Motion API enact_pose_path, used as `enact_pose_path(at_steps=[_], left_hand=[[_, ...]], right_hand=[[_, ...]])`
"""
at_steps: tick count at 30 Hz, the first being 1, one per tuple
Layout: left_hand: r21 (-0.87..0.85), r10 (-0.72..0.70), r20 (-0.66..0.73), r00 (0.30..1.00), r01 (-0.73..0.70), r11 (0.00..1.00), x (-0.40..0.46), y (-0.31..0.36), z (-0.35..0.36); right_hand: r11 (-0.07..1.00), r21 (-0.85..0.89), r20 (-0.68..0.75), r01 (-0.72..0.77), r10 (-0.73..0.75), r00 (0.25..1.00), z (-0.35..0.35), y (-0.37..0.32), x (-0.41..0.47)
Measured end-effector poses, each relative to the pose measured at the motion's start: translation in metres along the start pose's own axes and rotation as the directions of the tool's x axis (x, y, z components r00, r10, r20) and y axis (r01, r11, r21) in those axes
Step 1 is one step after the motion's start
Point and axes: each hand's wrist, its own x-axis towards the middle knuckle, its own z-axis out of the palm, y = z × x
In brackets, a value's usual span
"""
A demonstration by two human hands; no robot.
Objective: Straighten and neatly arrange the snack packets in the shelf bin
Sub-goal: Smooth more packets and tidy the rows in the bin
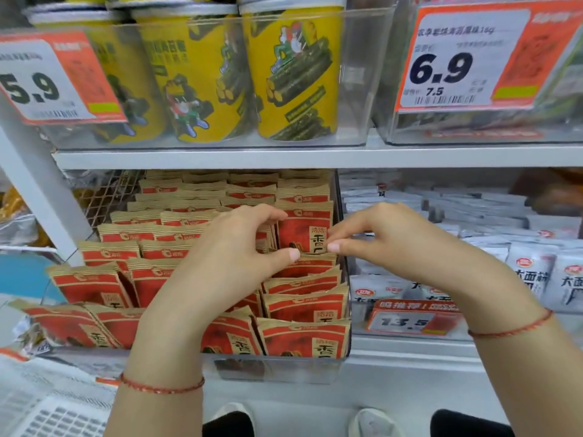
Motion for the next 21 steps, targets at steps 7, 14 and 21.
enact_pose_path(at_steps=[7,14,21], left_hand=[[-0.020,0.070,-0.113,0.991,-0.073,0.997,-0.003,-0.001,0.006],[-0.014,0.062,-0.164,0.984,-0.065,0.998,-0.006,-0.011,0.007],[-0.230,0.127,-0.202,0.971,-0.173,0.958,-0.013,-0.011,0.003]], right_hand=[[0.974,-0.225,-0.128,-0.023,-0.006,0.992,0.007,-0.005,-0.007],[0.981,-0.184,-0.377,0.059,-0.126,0.918,0.014,-0.017,-0.006],[0.928,-0.016,-0.751,0.372,-0.257,0.608,-0.013,-0.043,-0.028]])
